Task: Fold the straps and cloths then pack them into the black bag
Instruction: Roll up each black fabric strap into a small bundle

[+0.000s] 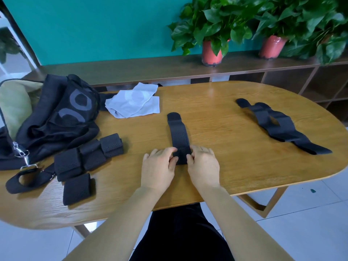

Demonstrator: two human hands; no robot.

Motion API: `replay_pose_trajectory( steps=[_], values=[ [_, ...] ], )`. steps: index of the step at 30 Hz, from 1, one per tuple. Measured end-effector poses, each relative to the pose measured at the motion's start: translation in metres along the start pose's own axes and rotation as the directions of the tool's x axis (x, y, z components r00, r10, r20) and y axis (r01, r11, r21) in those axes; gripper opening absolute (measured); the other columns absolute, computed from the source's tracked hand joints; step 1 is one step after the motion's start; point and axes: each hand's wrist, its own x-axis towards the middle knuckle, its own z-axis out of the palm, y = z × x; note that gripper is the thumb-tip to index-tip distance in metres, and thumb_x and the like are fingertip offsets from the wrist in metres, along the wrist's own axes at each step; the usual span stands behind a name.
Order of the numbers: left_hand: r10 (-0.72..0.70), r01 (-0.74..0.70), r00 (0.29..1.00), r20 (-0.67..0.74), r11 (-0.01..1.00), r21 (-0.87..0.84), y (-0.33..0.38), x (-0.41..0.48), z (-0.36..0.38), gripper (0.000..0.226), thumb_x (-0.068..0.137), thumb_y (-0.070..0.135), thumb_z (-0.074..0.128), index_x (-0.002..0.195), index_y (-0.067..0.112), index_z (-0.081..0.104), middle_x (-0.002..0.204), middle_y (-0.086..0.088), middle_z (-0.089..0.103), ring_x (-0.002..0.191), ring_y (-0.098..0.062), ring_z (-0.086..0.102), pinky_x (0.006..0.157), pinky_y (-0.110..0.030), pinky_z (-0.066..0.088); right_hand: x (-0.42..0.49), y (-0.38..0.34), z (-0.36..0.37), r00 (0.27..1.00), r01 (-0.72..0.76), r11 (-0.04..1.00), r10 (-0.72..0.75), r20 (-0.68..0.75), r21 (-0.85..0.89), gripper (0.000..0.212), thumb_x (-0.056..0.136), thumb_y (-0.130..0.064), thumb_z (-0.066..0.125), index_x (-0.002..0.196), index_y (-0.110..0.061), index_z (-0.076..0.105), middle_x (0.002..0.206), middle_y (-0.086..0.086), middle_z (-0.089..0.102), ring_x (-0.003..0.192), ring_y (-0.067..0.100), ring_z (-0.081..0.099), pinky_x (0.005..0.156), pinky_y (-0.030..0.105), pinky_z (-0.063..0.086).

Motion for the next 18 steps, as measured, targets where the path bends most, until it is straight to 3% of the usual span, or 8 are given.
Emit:
replay_pose_trajectory(
  steps=[7, 10, 13, 16, 18],
  values=[
    [0.089, -0.089, 0.996, 0.000, 0.992, 0.094, -0.003, -0.002, 0.008, 0.025, 0.089, 0.028, 0.066, 0.112, 0.021, 0.071, 0.089, 0.002, 0.064, 0.083, -0.023, 0.058, 0.067, -0.032, 0.030, -0.001, -0.002, 0.003, 1.000, -0.007, 0.998, 0.005, -0.030, -0.057, 0.033, 0.087, -0.012, 0.063, 0.119, -0.005, 0.062, 0.107, 0.014, 0.062, 0.101, 0.031, 0.055, 0.071, 0.035, 0.048],
    [0.084, -0.090, 0.995, 0.057, 0.989, 0.116, -0.002, -0.003, 0.006, 0.033, 0.086, 0.036, 0.065, 0.116, 0.023, 0.069, 0.108, 0.002, 0.060, 0.098, -0.021, 0.055, 0.075, -0.035, 0.032, 0.000, -0.001, 0.004, 1.000, 0.004, 0.998, -0.005, -0.025, -0.059, 0.022, 0.087, -0.009, 0.061, 0.108, -0.006, 0.068, 0.102, 0.011, 0.062, 0.096, 0.030, 0.055, 0.065, 0.033, 0.044],
    [0.062, -0.075, 0.987, 0.149, 0.994, 0.085, 0.000, -0.002, 0.003, 0.038, 0.091, 0.038, 0.058, 0.126, 0.024, 0.062, 0.136, 0.007, 0.052, 0.124, -0.015, 0.043, 0.092, -0.037, 0.028, 0.000, 0.001, 0.007, 0.996, 0.051, 0.995, -0.056, -0.067, -0.080, 0.006, 0.074, 0.001, 0.070, 0.076, -0.005, 0.070, 0.082, 0.008, 0.059, 0.077, 0.029, 0.056, 0.051, 0.024, 0.036],
    [0.092, -0.099, 0.978, 0.187, 0.995, 0.031, -0.001, 0.005, 0.001, 0.040, 0.094, 0.038, 0.054, 0.131, 0.023, 0.059, 0.143, 0.010, 0.049, 0.133, -0.009, 0.035, 0.100, -0.032, 0.021, 0.000, 0.000, 0.009, 0.994, 0.085, 0.993, -0.091, -0.067, -0.081, 0.011, 0.067, 0.003, 0.074, 0.066, -0.006, 0.067, 0.078, 0.008, 0.057, 0.071, 0.027, 0.056, 0.047, 0.022, 0.035],
    [0.135, -0.150, 0.964, 0.228, 0.987, 0.049, -0.005, 0.010, -0.002, 0.039, 0.096, 0.040, 0.050, 0.131, 0.024, 0.058, 0.142, 0.010, 0.050, 0.132, -0.009, 0.037, 0.100, -0.030, 0.022, 0.000, 0.001, 0.007, 0.992, 0.117, 0.990, -0.121, -0.046, -0.076, 0.007, 0.071, -0.001, 0.071, 0.066, -0.005, 0.068, 0.088, 0.010, 0.062, 0.077, 0.029, 0.058, 0.052, 0.025, 0.042]
  ],
)
